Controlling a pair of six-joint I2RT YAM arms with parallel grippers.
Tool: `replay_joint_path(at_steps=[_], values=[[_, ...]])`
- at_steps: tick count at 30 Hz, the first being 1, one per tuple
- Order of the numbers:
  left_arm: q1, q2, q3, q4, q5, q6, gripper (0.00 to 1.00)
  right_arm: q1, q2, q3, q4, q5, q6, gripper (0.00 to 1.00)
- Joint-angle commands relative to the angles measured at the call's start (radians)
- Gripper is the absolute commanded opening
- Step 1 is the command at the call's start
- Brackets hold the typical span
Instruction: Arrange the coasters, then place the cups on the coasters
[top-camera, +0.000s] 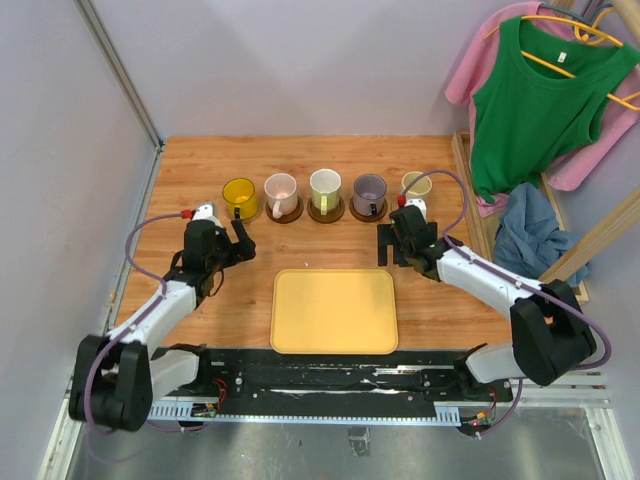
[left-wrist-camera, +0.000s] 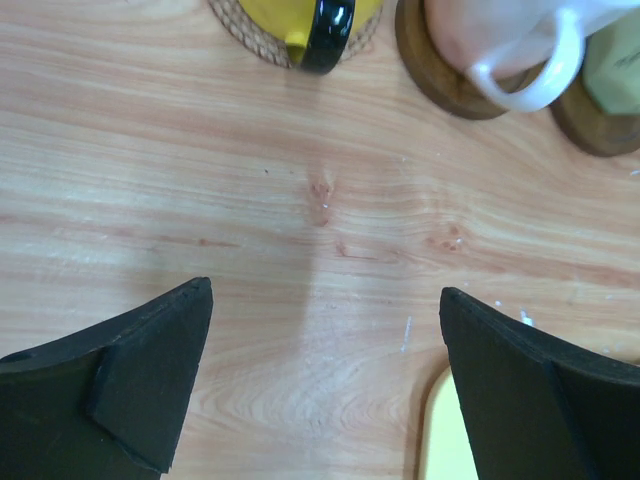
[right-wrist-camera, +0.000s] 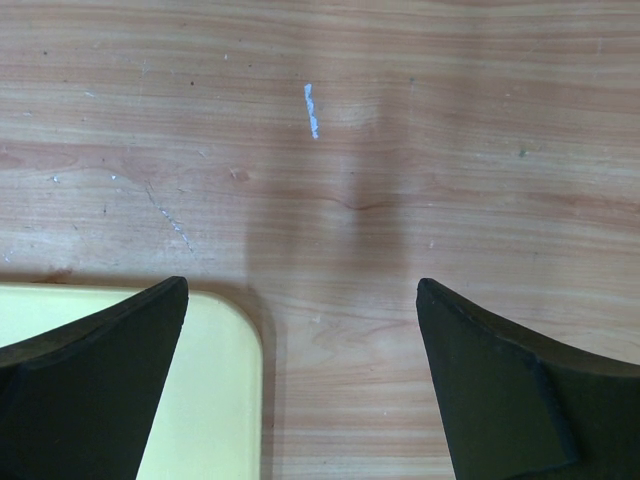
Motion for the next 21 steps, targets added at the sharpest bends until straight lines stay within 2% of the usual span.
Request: replay_joint_path(at_steps=[1,6,10,17,19,21], values=[[-0.005,-0.201,-0.036,-0.079,-0.114,-0.068,1.00,-0.022,-0.060,-0.010,-0.033,0.087,0.006,0.98],[-0.004,-0.385,-0.048,-0.182,-0.299,-0.111,1.00,-0.081,-0.166,-0.035,-0.032,0.110,0.004,0.98],[-0.003,-0.403,-0.046,-0.193,-0.347,-0.113,1.00,-0.138,-0.252,-0.050,-0.048,0.133,-0.003,0.98],[-0.003,-0.243,-0.023,-0.101,-0.313,-0.063,0.97,-0.231,-0.392,-0.097,-0.055,0.165,0.002,0.98],[-0.003,-0.169,0.000,-0.071,-0.293,-0.042,0.93,-0.240,-0.421,-0.109,-0.055,0.165,0.013,0.98],[-0.003,-0.090,0.026,-0.049,-0.282,-0.026,0.83,-0.244,-0.441,-0.121,-0.056,0.201,0.020,0.98]])
